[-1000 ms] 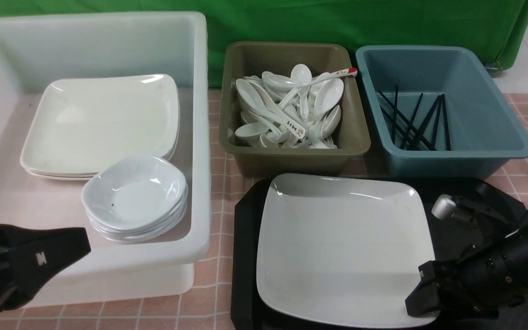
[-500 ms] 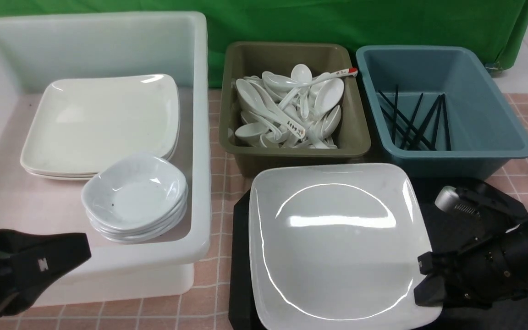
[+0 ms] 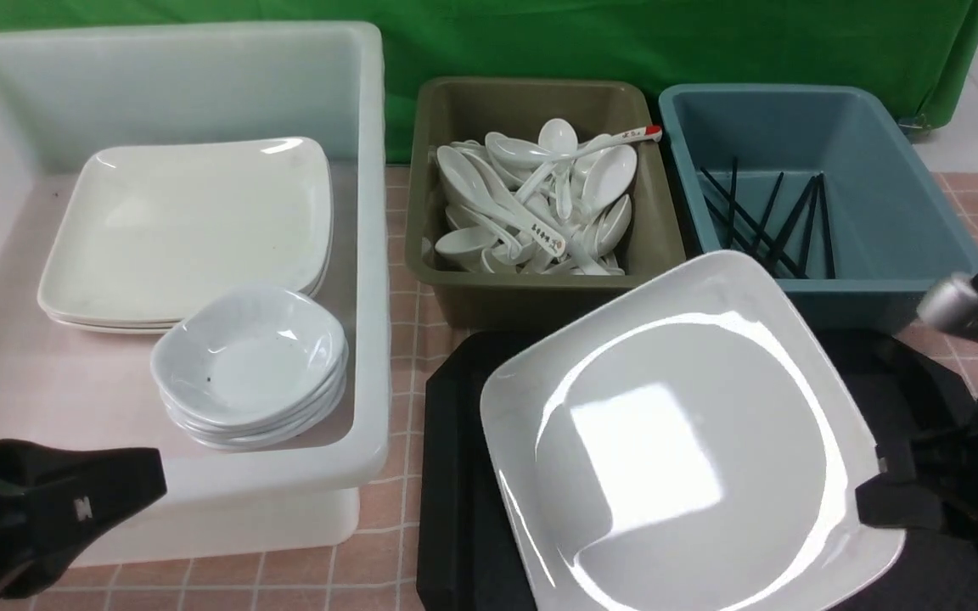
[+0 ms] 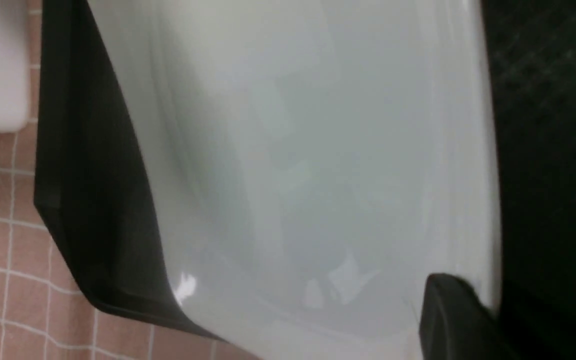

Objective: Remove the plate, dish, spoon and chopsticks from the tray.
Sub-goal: Use the right arm to put the plate into the large storage box on the left

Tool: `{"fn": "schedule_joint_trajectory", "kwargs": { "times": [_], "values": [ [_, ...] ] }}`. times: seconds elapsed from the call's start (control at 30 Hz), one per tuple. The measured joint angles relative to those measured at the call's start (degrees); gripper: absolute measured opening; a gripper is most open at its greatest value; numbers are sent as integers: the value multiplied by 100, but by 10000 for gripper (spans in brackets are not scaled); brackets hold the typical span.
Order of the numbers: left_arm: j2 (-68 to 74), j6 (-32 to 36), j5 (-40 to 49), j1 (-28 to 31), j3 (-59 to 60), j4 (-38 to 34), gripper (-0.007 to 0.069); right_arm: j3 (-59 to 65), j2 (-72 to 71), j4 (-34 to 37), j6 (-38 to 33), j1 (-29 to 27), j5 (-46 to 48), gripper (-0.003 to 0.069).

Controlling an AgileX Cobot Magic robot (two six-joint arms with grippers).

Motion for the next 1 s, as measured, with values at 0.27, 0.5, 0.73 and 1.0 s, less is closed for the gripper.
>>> {"fn": "schedule_joint_trajectory", "kwargs": {
  "times": [0.27,0.5,0.73,1.0],
  "values": [
    [0,0,53,0,0,151,20,-1258,-382,-171,141,-45,589,74],
    [0,11,-160,0,0,586,20,-2899,10,630,144,93,317,74],
    [0,-1033,50,0,-697,2120,20,-4700,1665,856,329,1478,21,74],
    [0,-2541,1070,0,-2132,4609,20,-6968,4201,-259,2147,2870,-948,74]
  ]
}}
